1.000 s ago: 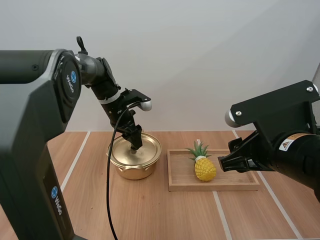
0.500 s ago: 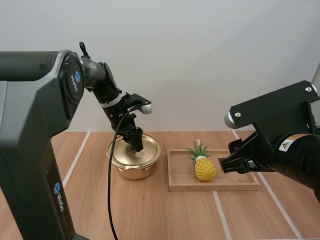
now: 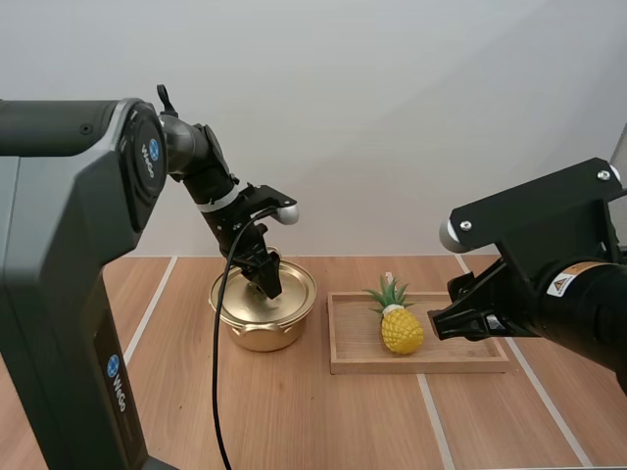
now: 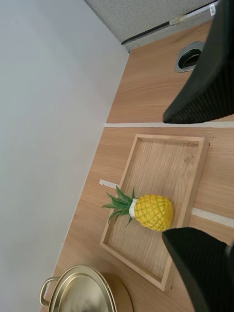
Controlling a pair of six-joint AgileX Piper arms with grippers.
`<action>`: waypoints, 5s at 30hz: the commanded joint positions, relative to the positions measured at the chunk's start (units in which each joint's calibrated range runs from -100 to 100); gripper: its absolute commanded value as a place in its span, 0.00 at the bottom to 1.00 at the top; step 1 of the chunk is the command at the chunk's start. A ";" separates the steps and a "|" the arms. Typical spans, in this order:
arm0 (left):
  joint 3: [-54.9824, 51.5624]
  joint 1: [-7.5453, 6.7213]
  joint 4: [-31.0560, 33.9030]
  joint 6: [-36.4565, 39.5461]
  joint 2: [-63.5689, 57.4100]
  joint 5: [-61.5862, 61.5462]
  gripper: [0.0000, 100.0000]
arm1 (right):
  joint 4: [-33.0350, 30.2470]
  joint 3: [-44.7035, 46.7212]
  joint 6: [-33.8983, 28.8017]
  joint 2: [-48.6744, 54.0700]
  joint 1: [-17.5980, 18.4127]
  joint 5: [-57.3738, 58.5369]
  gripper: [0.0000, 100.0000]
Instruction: Open the pot, put the pineapple inside, and close it
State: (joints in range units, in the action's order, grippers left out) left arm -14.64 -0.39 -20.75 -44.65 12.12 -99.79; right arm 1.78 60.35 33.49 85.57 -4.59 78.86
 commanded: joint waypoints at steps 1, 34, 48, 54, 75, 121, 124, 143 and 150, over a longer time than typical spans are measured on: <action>0.38 -0.08 -1.45 0.00 -0.10 -0.21 0.77 | -0.08 -0.62 0.31 -0.02 -0.19 0.22 1.00; 24.98 0.01 -12.78 13.39 -27.93 13.61 0.00 | 9.17 -0.62 6.09 -4.99 -0.19 -8.54 1.00; 26.94 0.01 -13.27 16.62 -51.09 84.03 0.00 | 18.11 -0.62 11.58 -30.99 -0.19 -22.86 1.00; 26.94 0.01 -12.94 16.62 -54.42 88.03 0.00 | 21.15 -4.84 11.69 -48.58 -0.19 -21.24 1.00; 26.94 0.01 -7.84 16.62 -56.84 83.31 0.00 | 23.92 -16.39 16.49 -70.09 -0.19 -12.33 1.00; 27.18 0.01 -7.31 15.84 -60.42 89.67 0.00 | 28.41 -30.90 19.97 -66.41 -0.19 -9.21 0.00; 27.18 0.01 -7.31 15.84 -60.42 89.67 0.00 | 32.14 -34.31 20.54 -62.52 -0.19 -7.85 0.00; 27.18 0.01 -7.31 15.84 -60.84 88.89 0.00 | 44.49 -37.36 41.43 -58.69 4.74 -0.21 0.00; 27.18 0.01 -7.31 15.84 -62.97 88.64 0.00 | 43.67 -37.36 44.06 -68.89 7.53 4.24 0.00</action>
State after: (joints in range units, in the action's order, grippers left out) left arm 12.26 -0.39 -28.00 -28.80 -49.66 -13.28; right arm 45.58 23.35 75.95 19.41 2.42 81.77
